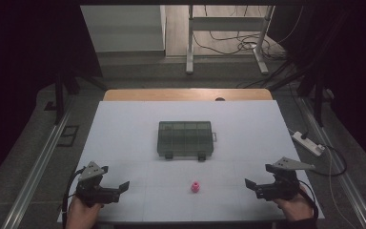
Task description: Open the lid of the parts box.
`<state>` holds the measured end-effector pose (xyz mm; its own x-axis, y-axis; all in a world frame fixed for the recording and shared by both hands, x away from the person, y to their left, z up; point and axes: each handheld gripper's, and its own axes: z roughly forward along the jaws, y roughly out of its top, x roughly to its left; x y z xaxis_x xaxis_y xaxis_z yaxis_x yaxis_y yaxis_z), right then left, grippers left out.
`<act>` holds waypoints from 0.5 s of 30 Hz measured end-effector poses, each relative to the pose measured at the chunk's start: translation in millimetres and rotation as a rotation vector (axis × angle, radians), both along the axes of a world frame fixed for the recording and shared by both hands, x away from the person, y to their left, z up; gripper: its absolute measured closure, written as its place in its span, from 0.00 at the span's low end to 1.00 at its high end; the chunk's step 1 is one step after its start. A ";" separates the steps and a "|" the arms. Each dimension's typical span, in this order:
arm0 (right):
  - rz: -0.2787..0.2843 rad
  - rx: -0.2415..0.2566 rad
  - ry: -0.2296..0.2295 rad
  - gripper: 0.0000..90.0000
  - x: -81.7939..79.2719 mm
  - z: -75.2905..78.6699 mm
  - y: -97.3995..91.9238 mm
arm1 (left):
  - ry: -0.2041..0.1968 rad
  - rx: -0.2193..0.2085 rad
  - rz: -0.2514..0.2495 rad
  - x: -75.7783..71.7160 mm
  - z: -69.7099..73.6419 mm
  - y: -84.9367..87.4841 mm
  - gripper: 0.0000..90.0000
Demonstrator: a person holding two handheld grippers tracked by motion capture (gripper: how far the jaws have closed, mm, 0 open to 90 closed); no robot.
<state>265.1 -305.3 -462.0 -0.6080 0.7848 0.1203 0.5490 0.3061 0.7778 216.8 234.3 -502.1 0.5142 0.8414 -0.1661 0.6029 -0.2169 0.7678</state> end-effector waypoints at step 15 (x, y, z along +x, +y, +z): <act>0.034 -0.028 -0.012 0.00 16.6 3.5 13.9 | -0.025 0.006 -0.050 19.2 4.4 -17.0 0.00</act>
